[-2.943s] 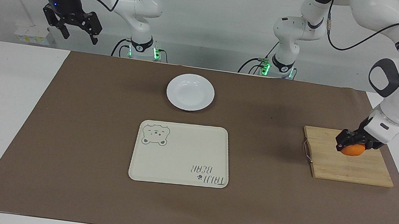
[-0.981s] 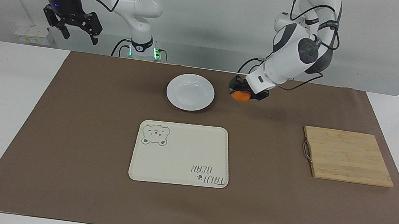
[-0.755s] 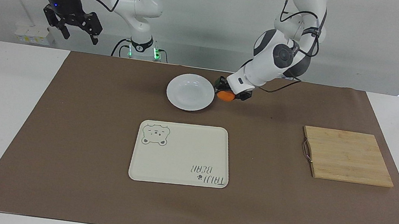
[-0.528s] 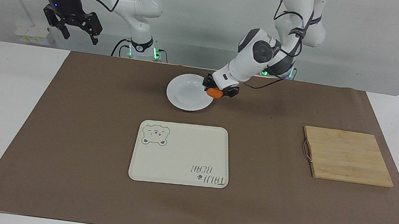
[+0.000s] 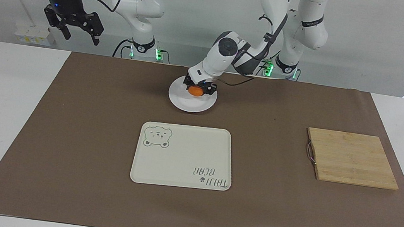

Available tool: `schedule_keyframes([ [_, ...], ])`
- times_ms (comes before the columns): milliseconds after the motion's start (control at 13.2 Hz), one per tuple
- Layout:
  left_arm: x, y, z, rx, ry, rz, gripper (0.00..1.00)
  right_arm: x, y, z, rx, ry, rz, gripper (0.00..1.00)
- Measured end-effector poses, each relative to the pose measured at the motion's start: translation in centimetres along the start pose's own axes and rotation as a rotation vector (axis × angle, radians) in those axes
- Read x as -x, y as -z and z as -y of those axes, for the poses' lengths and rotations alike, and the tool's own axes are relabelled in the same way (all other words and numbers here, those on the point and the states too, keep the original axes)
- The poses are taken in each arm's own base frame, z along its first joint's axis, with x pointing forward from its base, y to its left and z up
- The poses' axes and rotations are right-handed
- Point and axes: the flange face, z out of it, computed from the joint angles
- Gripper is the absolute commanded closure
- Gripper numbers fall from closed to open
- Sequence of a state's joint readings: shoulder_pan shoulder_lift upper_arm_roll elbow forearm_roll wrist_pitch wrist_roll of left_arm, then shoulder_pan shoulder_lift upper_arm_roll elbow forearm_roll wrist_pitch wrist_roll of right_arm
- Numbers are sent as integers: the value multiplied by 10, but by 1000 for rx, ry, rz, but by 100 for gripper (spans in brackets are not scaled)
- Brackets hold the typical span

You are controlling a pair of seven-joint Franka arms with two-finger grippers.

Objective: Place orange and plate with both arms
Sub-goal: 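Lower the orange onto the white plate and open the left gripper, then retract the left gripper while the right gripper reaches the plate rim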

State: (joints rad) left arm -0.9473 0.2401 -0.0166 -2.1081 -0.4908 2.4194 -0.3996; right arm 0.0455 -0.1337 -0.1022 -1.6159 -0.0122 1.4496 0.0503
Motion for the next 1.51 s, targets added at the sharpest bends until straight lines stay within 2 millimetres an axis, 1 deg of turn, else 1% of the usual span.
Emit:
schedule_keyframes([
  [75,5,-15,-4,-9,-1,0,0,0,0,0,0,0,0,0],
  [151,6,-19,-8,-8,7,-6,0,0,0,0,0,0,1,0],
  [226,4,-15,-10,-2,14,-13,0,0,0,0,0,0,1,0],
  [302,0,-7,-9,6,20,-25,0,0,-1,0,0,0,1,0],
  [453,-10,23,-5,25,35,-39,0,0,-3,3,-25,9,9,0],
  [604,-27,68,13,17,45,-51,0,2,-13,8,-90,60,32,0],
  [755,-48,111,40,-17,59,-67,0,11,-27,11,-150,110,66,0],
  [830,-59,127,54,-38,66,-84,0,17,-36,14,-191,120,85,0],
  [1057,-94,165,105,-73,87,-133,0,35,-63,22,-287,127,147,0],
  [1132,-105,177,125,-73,92,-148,0,40,-73,23,-322,134,168,0],
  [1283,-122,203,162,-92,98,-177,0,50,-99,24,-387,155,217,0],
  [1509,-143,249,222,-117,79,-208,0,62,-146,22,-499,201,279,0],
])
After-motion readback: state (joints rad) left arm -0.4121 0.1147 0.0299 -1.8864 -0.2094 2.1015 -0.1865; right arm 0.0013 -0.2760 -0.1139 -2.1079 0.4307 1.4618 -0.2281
